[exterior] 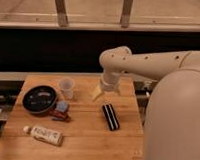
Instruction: Place the bottle in the ceramic bowl
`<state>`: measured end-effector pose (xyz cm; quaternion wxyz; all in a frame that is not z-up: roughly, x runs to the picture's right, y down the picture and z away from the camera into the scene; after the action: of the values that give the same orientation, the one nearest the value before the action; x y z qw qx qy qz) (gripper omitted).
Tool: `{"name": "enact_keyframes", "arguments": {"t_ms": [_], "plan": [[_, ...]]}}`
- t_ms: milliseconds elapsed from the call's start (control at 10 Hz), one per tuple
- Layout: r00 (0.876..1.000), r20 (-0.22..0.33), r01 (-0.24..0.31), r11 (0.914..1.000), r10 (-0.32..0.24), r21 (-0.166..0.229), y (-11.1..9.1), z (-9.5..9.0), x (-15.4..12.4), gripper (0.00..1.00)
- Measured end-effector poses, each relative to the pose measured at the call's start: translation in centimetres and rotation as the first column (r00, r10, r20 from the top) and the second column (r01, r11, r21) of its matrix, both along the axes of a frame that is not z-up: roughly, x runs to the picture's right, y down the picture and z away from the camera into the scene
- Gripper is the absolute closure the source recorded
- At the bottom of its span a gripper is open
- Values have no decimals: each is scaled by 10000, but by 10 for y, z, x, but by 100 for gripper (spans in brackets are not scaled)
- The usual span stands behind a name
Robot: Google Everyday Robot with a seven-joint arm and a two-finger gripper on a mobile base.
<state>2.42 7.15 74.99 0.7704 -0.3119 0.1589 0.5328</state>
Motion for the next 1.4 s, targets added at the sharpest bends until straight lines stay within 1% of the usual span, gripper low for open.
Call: {"name": "enact_keyframes", "arguments": {"t_ms": [100,200,300,400,500,700,800,900,1000,1100,1200,1400], "plan": [[9978,464,473,9989,-471,-29,0,0,-28,20],[9912,954,920,9958,-912,-33,2,-1,-58,20],[9808,1463,1314,9913,-1291,-62,5,-3,-87,20],[9713,1831,1564,9876,-1521,-94,10,-5,-106,20],[9544,2351,1928,9811,-1840,-148,20,-10,-130,20],[9256,3017,2474,9686,-2287,-246,39,-16,-161,20],[9055,3392,2805,9595,-2551,-272,50,-19,-180,20],[8728,3906,3301,9434,-2925,-312,66,-21,-201,20],[8652,4030,3389,9403,-2984,-313,69,-23,-206,20],[8688,3961,3369,9410,-2973,-327,67,-21,-201,20],[8694,3933,3401,9396,-2992,-370,68,-21,-199,20],[8665,4001,3386,9404,-2984,-320,68,-22,-204,20]]}}
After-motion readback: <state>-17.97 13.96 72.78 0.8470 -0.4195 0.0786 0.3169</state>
